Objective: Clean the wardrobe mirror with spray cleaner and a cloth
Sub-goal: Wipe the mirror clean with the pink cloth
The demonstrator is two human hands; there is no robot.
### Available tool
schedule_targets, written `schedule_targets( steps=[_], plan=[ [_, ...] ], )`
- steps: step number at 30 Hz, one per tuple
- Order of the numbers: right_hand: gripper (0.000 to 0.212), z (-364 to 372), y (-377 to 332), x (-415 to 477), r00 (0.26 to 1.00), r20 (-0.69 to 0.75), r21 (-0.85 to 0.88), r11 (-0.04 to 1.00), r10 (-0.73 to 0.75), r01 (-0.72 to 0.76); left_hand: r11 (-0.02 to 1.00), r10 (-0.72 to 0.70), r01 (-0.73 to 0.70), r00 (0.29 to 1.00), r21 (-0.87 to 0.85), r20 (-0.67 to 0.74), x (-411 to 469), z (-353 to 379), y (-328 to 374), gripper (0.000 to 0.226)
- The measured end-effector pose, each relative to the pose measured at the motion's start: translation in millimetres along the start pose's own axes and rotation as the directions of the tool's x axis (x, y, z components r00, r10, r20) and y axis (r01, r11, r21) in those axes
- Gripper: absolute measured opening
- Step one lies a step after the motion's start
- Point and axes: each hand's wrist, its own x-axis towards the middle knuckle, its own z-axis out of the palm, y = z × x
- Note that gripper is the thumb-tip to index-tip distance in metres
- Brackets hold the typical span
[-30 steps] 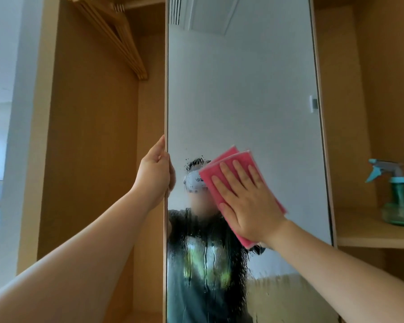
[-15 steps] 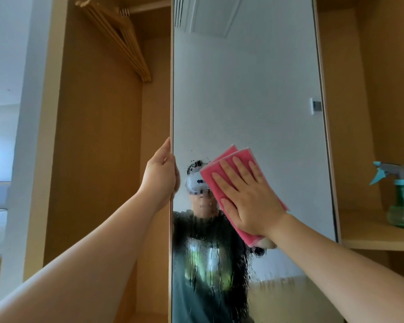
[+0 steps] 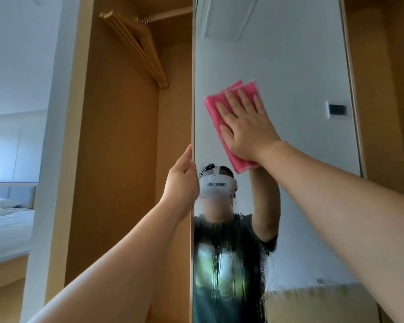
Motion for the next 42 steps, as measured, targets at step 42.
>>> schedule_targets(
  steps=[42],
  plan=[
    [0.062,15,-64,-74,0.997,-0.022,0.042,0.997,-0.071,0.072,0.964,-0.067,0.013,0.978,0.266,0.198,-17,-21,45,0.080]
  ],
)
